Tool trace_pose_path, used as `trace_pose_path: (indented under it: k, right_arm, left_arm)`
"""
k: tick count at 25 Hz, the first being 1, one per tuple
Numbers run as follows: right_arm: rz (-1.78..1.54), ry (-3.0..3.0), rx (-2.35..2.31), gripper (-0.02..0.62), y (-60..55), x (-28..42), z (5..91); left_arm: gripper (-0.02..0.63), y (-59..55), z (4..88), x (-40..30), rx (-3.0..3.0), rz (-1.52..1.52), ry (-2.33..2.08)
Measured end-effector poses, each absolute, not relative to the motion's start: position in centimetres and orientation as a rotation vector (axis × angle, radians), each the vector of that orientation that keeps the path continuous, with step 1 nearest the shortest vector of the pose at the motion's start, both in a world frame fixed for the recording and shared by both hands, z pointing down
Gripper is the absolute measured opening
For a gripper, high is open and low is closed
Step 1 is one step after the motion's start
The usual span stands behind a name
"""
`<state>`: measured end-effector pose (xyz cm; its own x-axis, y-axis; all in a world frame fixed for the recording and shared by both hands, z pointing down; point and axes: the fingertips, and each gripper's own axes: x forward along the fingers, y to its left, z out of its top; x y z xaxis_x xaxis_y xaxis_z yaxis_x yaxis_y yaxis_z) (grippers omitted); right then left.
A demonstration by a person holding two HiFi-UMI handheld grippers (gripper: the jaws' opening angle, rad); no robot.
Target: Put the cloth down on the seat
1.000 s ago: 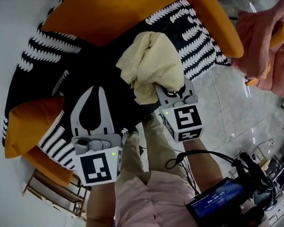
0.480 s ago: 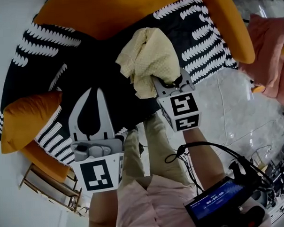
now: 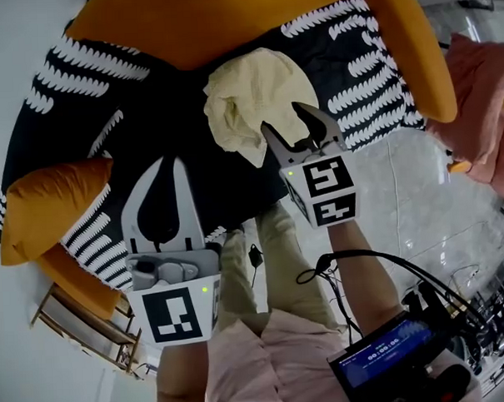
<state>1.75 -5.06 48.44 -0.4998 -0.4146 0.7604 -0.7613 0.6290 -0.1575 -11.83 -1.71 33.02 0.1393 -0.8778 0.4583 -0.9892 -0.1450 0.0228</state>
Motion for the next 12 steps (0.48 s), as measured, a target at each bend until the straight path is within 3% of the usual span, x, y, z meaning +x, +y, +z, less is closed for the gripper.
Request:
trace_pose_path:
  k: [12]
  right_arm:
    - [0.515, -2.279, 1.008, 0.233, -4.7, 0.9, 37.2]
  left_arm:
    - [0.011, -1.3, 24.2, -11.2, 2.194, 0.377, -1.884]
